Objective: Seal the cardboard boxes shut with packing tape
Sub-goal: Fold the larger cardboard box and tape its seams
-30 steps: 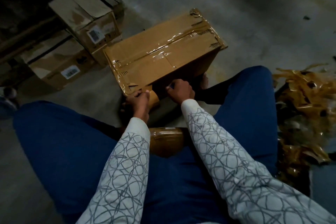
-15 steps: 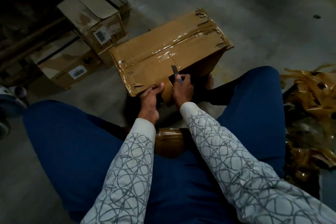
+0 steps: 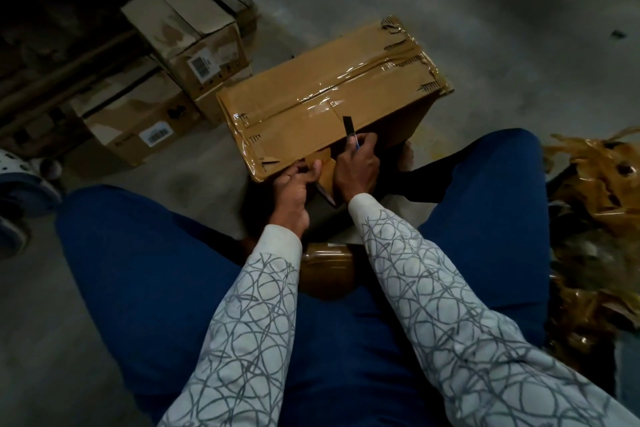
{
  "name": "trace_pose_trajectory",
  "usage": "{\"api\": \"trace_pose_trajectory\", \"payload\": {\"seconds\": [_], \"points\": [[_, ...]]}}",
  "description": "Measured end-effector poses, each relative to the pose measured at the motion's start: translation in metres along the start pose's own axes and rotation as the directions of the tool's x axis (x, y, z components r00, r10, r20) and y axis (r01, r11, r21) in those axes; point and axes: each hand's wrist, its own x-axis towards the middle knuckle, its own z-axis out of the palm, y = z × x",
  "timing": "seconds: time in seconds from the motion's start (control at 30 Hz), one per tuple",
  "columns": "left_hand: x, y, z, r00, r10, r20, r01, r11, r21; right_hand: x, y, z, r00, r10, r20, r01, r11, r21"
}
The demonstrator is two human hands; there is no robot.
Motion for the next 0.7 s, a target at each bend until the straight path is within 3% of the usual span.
{"api": "trace_pose_trajectory", "payload": {"seconds": [0.07,0.2,0.3,0.6,0.7], "points": [[0.0009,-0.0002,-0.0004,0.998,0.045,-0.039,-0.041,0.992,0.118,0.0002,0.0009,-0.0021,1.000,-0.003,-0.016,0.004,0.999,0.042],[0.0012,-0.0039,0.0018,0.942,0.315,-0.118,-0.253,0.894,0.369,-0.0012,-0.0020,-0.0023,0.998,-0.038,-0.044,0.041,0.995,0.087],[-0.0039,-0.0031,0.0041,0.898,0.418,-0.140,-0.318,0.834,0.451,-0.0007,-0.0046,-0.0032,0.997,-0.053,-0.060,0.059,0.993,0.103],[0.0012,-0.0084,0.0062,0.963,0.233,-0.137,-0.188,0.941,0.281,0.0036,-0.0030,-0.0068,0.992,-0.089,-0.093,0.100,0.988,0.121],[-0.0022,-0.0095,0.0070,0.964,0.247,-0.104,-0.210,0.937,0.278,0.0042,-0.0035,-0.0072,0.991,-0.092,-0.093,0.103,0.987,0.121]]}}
